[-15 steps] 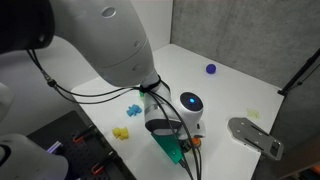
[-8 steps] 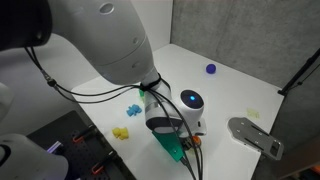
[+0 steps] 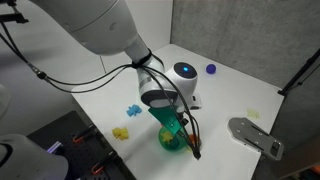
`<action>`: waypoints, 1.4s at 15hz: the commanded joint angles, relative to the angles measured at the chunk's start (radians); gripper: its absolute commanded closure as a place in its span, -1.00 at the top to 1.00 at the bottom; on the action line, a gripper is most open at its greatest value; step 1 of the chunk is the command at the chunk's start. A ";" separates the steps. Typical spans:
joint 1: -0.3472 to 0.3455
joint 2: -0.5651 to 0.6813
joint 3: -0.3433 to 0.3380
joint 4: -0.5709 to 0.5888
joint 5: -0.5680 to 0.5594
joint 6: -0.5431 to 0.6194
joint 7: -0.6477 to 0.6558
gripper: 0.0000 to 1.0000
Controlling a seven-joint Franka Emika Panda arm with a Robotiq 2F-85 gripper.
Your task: Pick up the orange toy from the green bowl and put it on the table
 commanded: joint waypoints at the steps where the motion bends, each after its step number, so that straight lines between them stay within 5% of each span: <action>1: 0.094 -0.060 -0.011 -0.037 0.038 -0.033 0.024 -0.64; 2: 0.123 -0.063 -0.019 -0.041 0.031 -0.040 0.041 -0.64; 3: 0.149 -0.063 -0.026 -0.042 0.022 -0.054 0.059 0.36; 4: 0.171 -0.063 -0.033 -0.044 0.014 -0.061 0.078 0.38; 8: 0.240 -0.073 -0.077 -0.038 -0.011 -0.117 0.151 0.97; 21: 0.397 -0.301 -0.238 -0.018 -0.286 -0.411 0.631 1.00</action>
